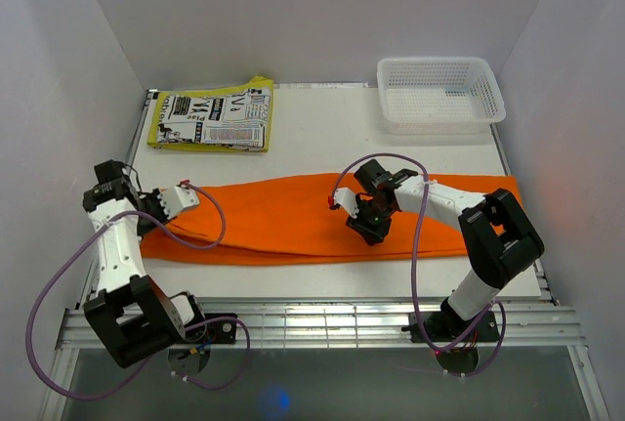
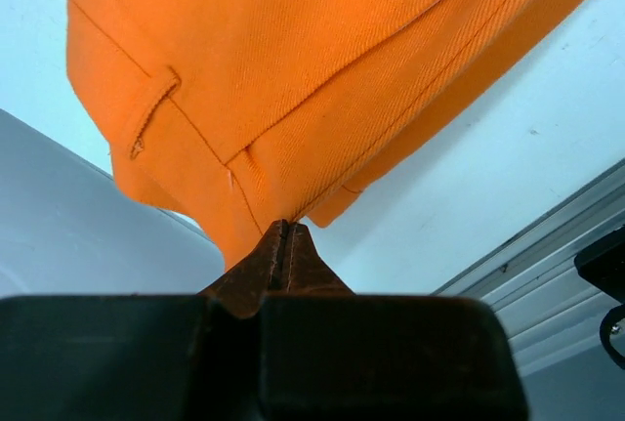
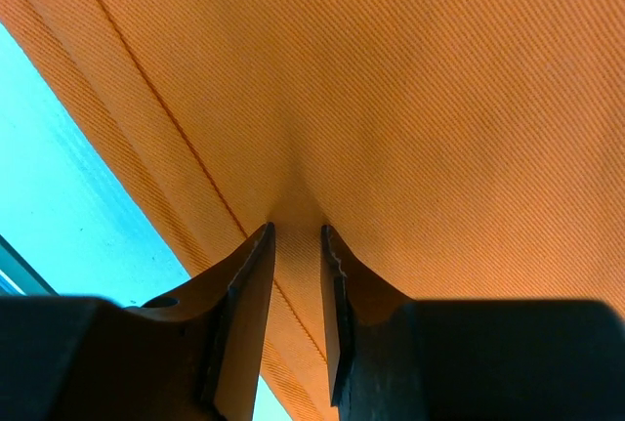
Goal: Fold and stack the trousers
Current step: Fold the trousers
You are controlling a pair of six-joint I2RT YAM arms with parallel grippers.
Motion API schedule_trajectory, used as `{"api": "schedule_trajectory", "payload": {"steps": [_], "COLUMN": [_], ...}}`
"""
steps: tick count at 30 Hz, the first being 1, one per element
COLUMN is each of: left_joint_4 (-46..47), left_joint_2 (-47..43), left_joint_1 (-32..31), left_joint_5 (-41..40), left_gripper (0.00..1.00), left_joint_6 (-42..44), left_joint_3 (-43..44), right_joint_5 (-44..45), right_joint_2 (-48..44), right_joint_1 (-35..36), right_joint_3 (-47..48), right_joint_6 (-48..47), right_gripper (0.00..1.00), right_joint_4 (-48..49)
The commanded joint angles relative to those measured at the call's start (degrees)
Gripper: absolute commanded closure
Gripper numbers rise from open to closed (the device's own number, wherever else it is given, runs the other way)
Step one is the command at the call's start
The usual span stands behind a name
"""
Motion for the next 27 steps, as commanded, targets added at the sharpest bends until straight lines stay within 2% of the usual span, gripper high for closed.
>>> {"api": "schedule_trajectory", "payload": {"steps": [1,4,8,13,17,22,27], "left_joint_4": [-4.26,-1.19,10.9,21.48,21.41,18.95,14.9], "left_joint_2": [-1.72,-1.2,2.49,12.49,14.71,12.7,10.85], "left_joint_1": [0.24,0.24,0.67,3.05,3.58,3.58,3.58], "left_joint_5": [0.62,-1.66,-7.11,-13.0,-12.22,-10.02,-7.74], "left_gripper": [1.0,1.0,1.0,1.0,1.0,1.0,0.87], "left_joint_6": [1.7,1.44,0.74,0.39,-0.4,-0.05,-0.75], "left_joint_3": [-2.73,-6.86,-17.39,-21.64,-20.24,-18.49,-16.55], "right_joint_5": [0.34,0.17,0.08,-2.91,-3.09,-2.65,-4.32], "right_joint_2": [0.27,0.0,-1.75,-5.35,-6.41,-7.2,-9.66], "right_joint_1": [0.25,0.25,0.25,0.25,0.25,0.25,0.25], "right_joint_3": [1.67,1.93,2.02,2.46,2.37,0.97,-0.35], "right_joint_6": [1.21,1.21,0.86,-0.63,-1.51,-5.1,-6.78], "right_gripper": [0.69,0.7,0.72,0.73,0.77,0.79,0.76], "right_joint_4": [1.0,0.65,-0.23,-2.59,-2.95,-3.39,-4.8]}}
